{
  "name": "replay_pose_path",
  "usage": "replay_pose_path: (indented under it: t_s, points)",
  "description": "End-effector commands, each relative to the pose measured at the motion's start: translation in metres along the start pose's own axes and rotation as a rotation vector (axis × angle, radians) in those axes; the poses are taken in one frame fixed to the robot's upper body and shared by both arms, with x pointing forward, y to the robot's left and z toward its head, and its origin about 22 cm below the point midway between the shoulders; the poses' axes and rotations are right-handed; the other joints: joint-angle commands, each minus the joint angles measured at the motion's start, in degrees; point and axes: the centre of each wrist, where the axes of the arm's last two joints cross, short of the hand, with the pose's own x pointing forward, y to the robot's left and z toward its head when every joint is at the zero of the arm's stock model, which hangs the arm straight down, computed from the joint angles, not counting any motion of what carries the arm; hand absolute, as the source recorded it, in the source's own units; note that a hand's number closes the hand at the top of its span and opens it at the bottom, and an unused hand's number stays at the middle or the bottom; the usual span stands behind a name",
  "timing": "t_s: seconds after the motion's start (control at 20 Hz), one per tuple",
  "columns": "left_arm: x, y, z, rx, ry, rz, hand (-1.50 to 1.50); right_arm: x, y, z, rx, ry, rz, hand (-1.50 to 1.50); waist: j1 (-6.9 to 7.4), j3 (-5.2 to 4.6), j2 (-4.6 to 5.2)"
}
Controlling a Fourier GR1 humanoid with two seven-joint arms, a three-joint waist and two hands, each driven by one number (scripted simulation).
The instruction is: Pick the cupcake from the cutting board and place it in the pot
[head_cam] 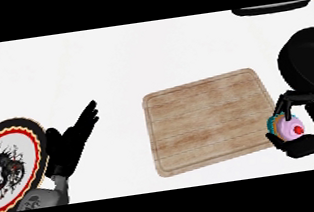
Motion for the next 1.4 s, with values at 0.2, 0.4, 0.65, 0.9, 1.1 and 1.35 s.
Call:
replay_pose_path:
  t_s: [0.2,0.4,0.65,0.9,1.1,1.35]
  points:
    - [-0.003,0.001,0.001,0.01,0.0,0.0,0.0,0.024,-0.134,0.005,0.116,-0.189,0.104,1.5,-1.51,-0.01,0.55]
    - [-0.003,0.005,0.005,0.025,-0.008,-0.005,0.0,0.039,-0.197,0.017,0.107,-0.279,0.136,1.5,-0.37,0.03,0.45]
    - [0.006,-0.009,-0.005,-0.016,-0.035,0.003,0.0,0.055,-0.262,0.041,0.098,-0.346,0.185,1.5,1.28,-0.12,1.21]
    - [0.012,-0.007,-0.012,-0.036,-0.037,-0.02,0.0,0.077,-0.3,0.055,0.104,-0.352,0.26,1.5,2.27,-0.43,1.01]
    - [0.009,-0.008,-0.009,-0.036,-0.045,-0.032,0.0,0.095,-0.314,0.053,0.095,-0.334,0.33,1.5,4.34,-0.51,1.04]
    - [0.009,-0.018,-0.014,-0.083,-0.034,-0.045,0.0,0.098,-0.307,0.034,0.163,-0.294,0.444,1.5,5.27,-0.63,1.19]
